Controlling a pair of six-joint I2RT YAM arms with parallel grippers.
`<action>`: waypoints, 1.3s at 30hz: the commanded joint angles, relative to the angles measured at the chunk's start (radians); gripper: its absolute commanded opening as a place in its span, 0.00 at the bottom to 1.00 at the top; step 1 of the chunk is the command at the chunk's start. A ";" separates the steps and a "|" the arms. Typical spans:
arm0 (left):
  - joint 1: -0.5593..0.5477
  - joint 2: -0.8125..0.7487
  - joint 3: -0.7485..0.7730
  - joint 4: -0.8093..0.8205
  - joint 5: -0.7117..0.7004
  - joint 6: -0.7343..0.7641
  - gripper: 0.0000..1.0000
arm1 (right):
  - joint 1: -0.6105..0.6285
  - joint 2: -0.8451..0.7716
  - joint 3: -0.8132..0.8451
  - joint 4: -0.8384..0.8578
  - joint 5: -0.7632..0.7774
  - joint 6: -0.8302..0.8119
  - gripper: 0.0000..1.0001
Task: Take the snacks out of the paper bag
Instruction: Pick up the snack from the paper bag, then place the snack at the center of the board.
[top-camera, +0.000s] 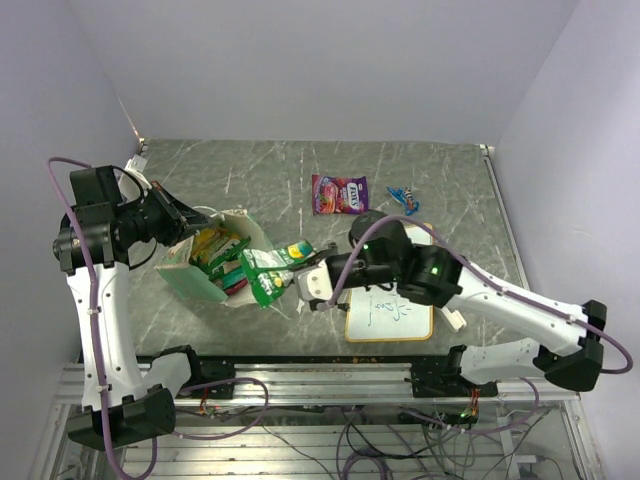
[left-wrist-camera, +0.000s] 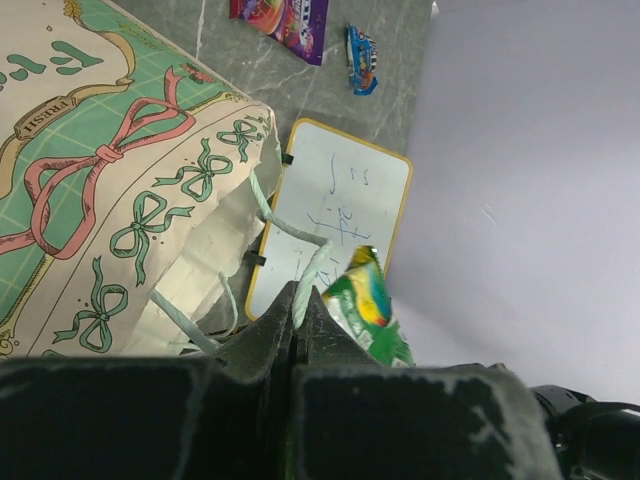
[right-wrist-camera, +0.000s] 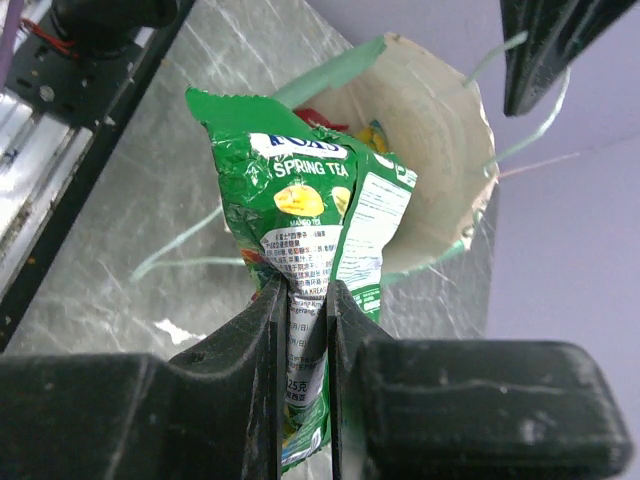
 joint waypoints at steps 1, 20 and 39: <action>-0.002 0.002 -0.002 0.003 -0.018 0.021 0.07 | -0.042 -0.045 0.040 -0.133 0.108 -0.085 0.00; -0.001 -0.004 0.044 -0.088 -0.047 0.034 0.07 | -0.671 0.421 -0.022 0.296 0.002 -0.440 0.00; -0.002 0.009 0.048 -0.154 -0.130 0.040 0.07 | -0.730 0.728 0.098 0.458 -0.088 -0.553 0.00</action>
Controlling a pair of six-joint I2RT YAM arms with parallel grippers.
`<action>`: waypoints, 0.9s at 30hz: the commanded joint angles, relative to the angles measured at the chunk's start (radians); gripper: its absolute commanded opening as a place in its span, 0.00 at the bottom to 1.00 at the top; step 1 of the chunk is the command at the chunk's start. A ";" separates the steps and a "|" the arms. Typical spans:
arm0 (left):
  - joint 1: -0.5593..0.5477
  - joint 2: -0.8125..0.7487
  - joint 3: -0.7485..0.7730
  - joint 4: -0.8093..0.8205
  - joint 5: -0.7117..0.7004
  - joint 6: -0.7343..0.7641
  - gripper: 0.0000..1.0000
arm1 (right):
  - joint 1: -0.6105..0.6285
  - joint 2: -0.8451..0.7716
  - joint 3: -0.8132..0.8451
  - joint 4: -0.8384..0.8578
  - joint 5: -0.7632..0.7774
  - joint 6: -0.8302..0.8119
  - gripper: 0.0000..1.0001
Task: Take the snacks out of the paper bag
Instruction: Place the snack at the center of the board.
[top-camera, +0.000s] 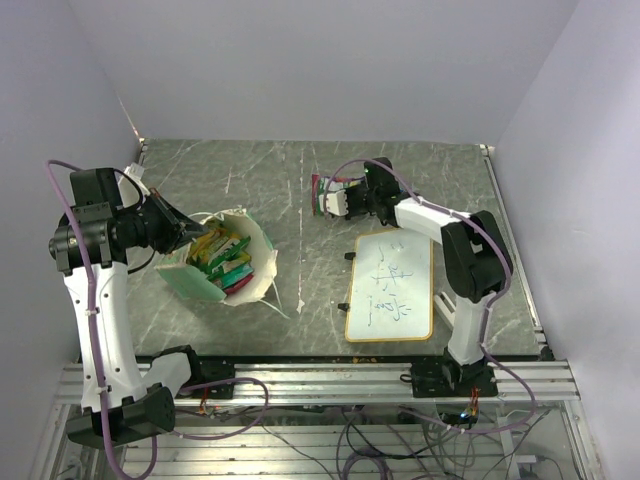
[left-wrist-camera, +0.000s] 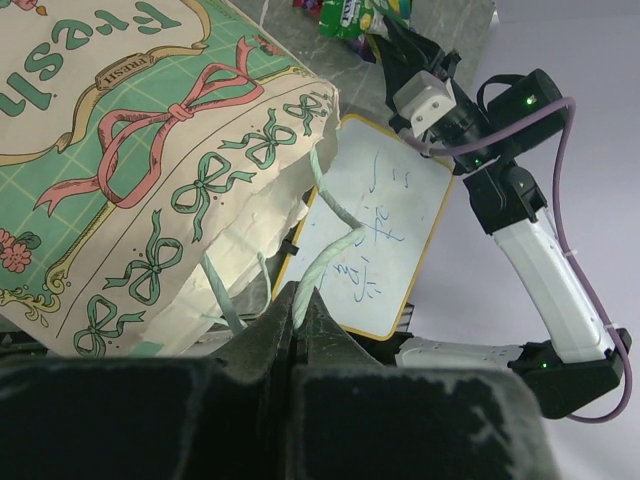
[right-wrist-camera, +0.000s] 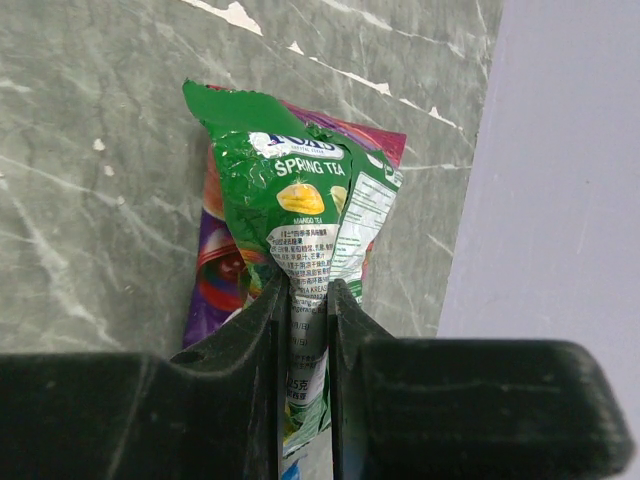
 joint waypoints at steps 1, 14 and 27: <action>-0.001 0.002 0.002 -0.022 -0.017 0.004 0.07 | -0.028 0.052 0.074 0.085 -0.062 -0.042 0.00; 0.000 0.002 0.004 -0.032 -0.027 0.005 0.07 | -0.050 0.115 0.033 0.094 -0.156 -0.037 0.00; 0.000 -0.009 0.000 -0.035 -0.009 0.010 0.07 | -0.049 0.157 -0.003 0.156 -0.127 0.021 0.26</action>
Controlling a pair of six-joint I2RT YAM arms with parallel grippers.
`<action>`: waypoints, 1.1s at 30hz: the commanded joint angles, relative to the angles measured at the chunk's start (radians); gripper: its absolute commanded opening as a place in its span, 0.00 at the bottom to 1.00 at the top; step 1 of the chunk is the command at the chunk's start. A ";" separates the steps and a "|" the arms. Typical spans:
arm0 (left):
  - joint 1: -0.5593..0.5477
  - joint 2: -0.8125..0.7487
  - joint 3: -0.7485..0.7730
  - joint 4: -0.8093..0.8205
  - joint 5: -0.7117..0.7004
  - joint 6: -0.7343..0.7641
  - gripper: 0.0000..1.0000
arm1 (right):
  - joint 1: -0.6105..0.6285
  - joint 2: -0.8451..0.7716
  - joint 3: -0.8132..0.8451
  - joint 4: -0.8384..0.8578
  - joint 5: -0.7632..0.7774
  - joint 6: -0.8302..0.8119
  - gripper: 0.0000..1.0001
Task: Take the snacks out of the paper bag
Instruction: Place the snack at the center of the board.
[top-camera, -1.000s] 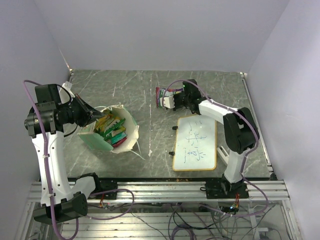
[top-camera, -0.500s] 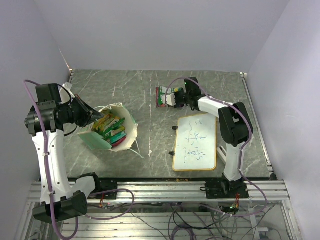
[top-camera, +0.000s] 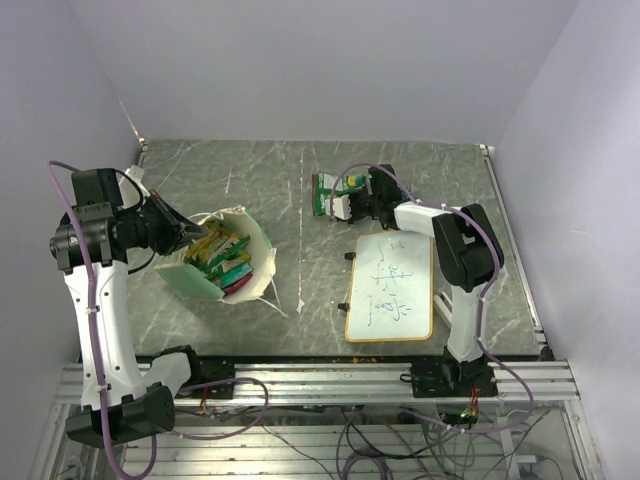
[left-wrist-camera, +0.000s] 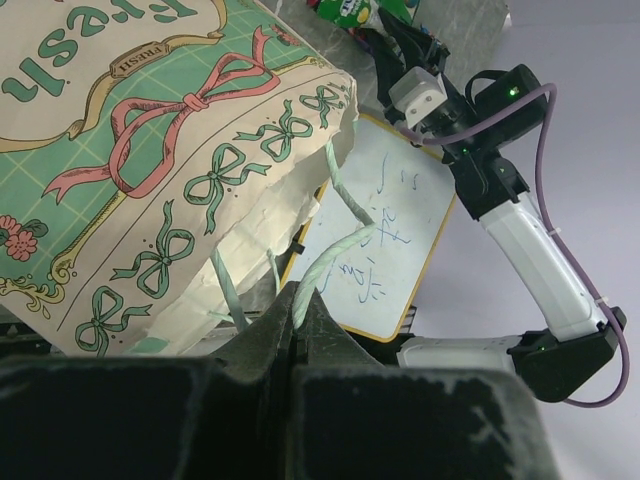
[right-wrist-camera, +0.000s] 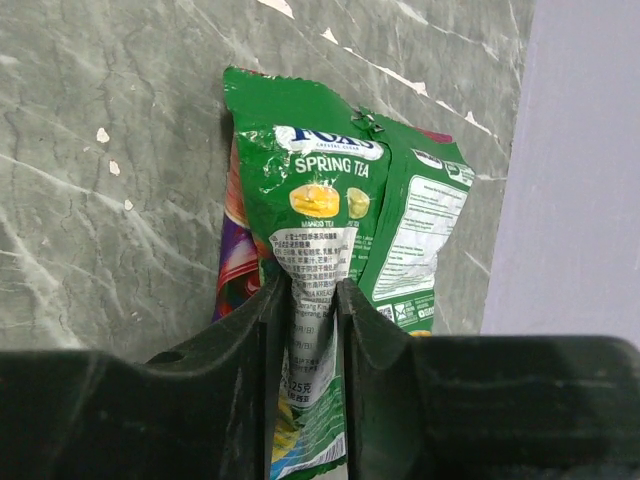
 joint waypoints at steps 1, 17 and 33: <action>-0.001 -0.016 0.006 -0.018 0.018 0.013 0.07 | 0.002 0.021 0.005 0.020 -0.009 0.036 0.29; -0.001 -0.007 -0.047 0.067 0.105 0.070 0.07 | 0.071 -0.465 -0.169 0.005 -0.010 0.502 0.68; -0.002 -0.006 -0.029 0.026 0.150 0.160 0.07 | 0.695 -0.690 -0.212 0.002 0.038 0.722 0.65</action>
